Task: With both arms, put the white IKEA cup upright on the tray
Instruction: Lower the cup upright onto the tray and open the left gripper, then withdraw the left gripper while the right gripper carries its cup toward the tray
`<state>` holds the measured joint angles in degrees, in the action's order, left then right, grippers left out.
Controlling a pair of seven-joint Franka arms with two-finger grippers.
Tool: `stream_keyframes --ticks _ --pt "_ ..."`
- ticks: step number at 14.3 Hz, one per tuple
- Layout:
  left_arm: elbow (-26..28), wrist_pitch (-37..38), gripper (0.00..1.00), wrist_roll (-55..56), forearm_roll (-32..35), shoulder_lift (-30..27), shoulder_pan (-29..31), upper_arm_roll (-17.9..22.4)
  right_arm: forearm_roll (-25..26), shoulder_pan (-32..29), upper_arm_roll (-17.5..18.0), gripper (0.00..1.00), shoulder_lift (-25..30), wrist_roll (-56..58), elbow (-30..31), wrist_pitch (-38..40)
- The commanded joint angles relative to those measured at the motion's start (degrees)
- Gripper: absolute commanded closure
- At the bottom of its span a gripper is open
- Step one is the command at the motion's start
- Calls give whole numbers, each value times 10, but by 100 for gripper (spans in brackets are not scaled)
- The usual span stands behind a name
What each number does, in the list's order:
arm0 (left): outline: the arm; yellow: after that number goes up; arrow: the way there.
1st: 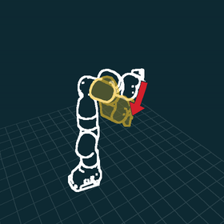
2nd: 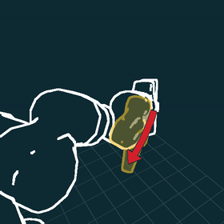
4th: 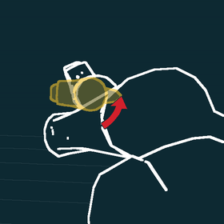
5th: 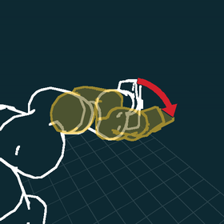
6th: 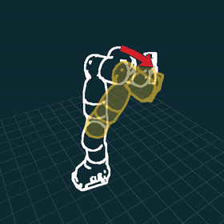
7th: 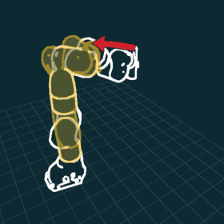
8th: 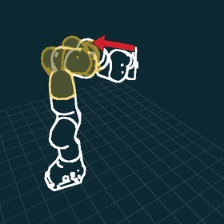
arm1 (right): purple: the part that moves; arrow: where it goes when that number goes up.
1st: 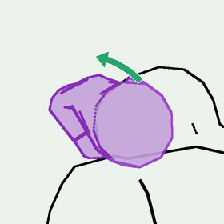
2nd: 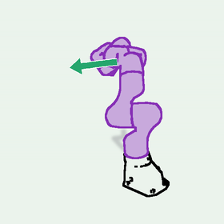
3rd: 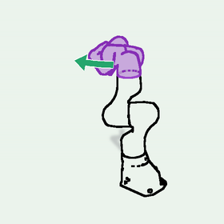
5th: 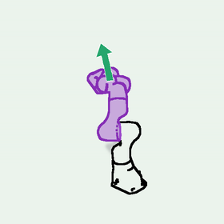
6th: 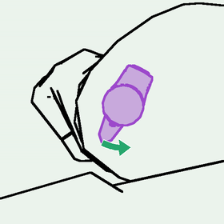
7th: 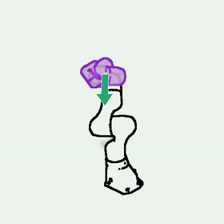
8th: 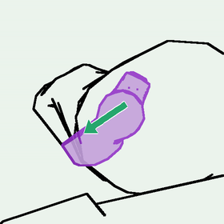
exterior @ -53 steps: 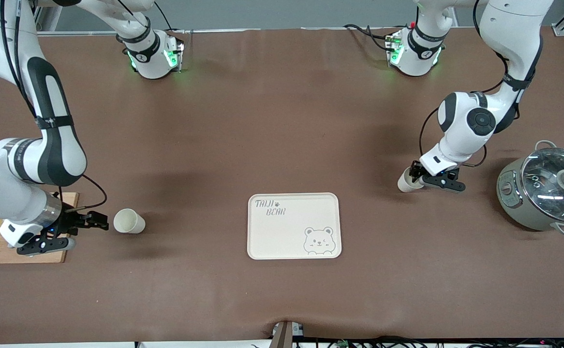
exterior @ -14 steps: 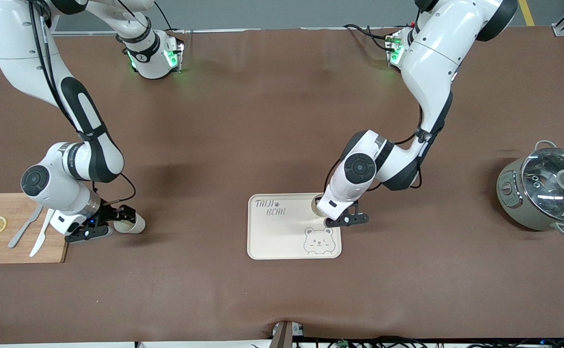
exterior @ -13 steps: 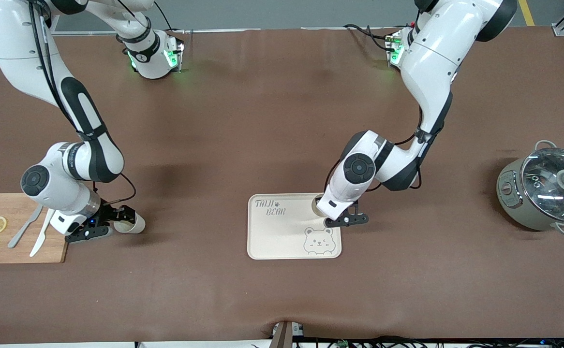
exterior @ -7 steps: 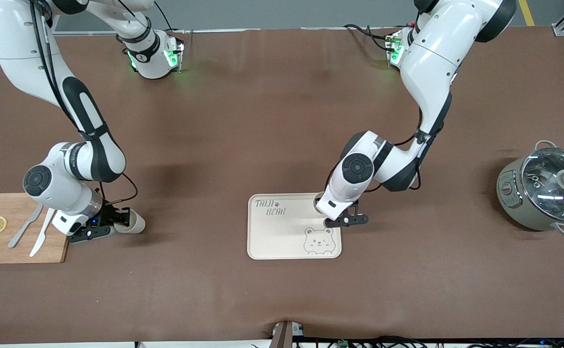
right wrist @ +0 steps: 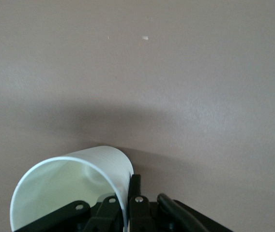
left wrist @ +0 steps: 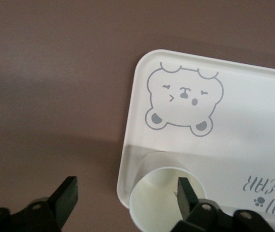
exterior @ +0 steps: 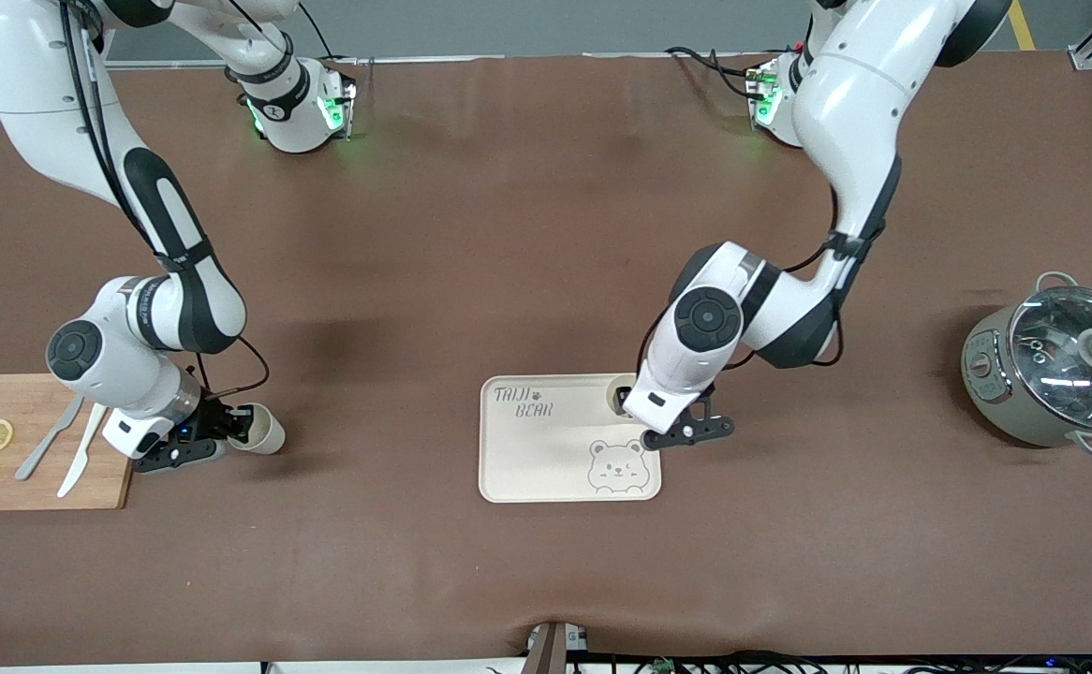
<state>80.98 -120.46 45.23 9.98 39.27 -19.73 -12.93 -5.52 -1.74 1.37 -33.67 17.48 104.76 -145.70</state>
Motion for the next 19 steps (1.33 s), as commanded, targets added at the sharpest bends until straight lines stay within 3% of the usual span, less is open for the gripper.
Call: stream_keyframes --ticks 1,4,6,11,16,19 --pt "-18 61 0 -16 -16 -30 23 -4 -18 13 6 100 4 -38 -42 51" --pt "-16 80 0 -93 -39 -54 53 -2 -27 32 26 100 10 -160 -112 155" --pt "-16 88 0 -133 -40 -60 79 -3 -27 56 42 100 9 -255 -148 179" --pt "-11 79 0 -231 -33 -42 123 3 -17 164 43 100 -24 -482 -227 179" --pt "-11 69 0 -352 -34 -51 174 3 -10 221 40 100 -68 -574 -293 176" --pt "-10 76 0 -409 -39 -90 208 -3 9 254 29 100 -94 -603 -318 170"
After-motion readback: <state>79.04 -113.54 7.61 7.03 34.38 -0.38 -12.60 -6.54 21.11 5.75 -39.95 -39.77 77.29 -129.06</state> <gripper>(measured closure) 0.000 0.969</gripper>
